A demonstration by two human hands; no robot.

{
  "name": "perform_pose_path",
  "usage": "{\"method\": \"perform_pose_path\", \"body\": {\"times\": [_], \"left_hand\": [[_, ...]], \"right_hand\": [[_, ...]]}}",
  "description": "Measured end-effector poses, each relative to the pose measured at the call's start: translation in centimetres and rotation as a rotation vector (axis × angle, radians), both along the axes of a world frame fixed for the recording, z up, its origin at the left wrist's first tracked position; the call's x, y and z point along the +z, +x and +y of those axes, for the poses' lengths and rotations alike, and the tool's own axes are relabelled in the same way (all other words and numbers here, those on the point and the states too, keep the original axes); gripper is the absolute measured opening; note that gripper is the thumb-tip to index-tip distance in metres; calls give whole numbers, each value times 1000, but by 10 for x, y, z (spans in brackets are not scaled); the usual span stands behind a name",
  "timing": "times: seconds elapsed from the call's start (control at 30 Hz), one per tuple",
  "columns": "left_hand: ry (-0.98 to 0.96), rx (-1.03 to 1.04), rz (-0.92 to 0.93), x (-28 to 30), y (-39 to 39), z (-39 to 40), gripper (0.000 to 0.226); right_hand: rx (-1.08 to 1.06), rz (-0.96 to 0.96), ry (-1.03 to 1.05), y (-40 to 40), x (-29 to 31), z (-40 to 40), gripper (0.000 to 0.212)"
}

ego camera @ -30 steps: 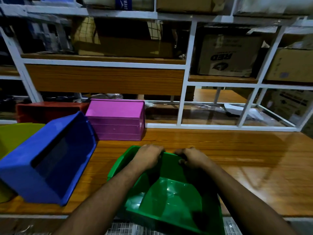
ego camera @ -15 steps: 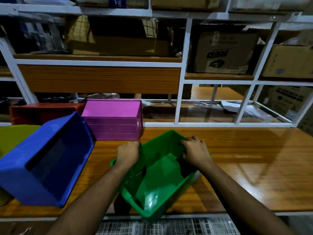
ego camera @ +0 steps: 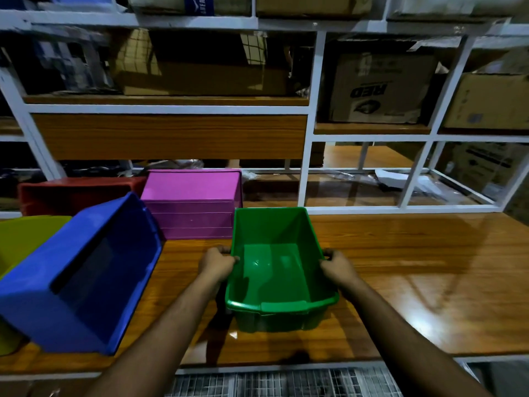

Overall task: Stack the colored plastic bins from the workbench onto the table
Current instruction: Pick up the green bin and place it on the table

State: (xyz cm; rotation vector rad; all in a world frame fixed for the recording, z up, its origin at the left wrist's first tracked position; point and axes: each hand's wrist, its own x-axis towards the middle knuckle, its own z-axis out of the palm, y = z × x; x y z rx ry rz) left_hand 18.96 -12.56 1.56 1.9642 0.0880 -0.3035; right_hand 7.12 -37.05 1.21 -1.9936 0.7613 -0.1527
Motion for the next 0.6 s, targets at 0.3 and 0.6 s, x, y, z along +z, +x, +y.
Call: {"method": "perform_pose_path", "body": {"times": [0.3,0.6], "left_hand": [[-300,-254,244,24,-20,-3,28],[-366,-549,337,24,-52,-75,31]], "right_hand": [[-138,-89,262,-26,7,-8,26],[-435,-254,364,-124,10,-45,34]]}}
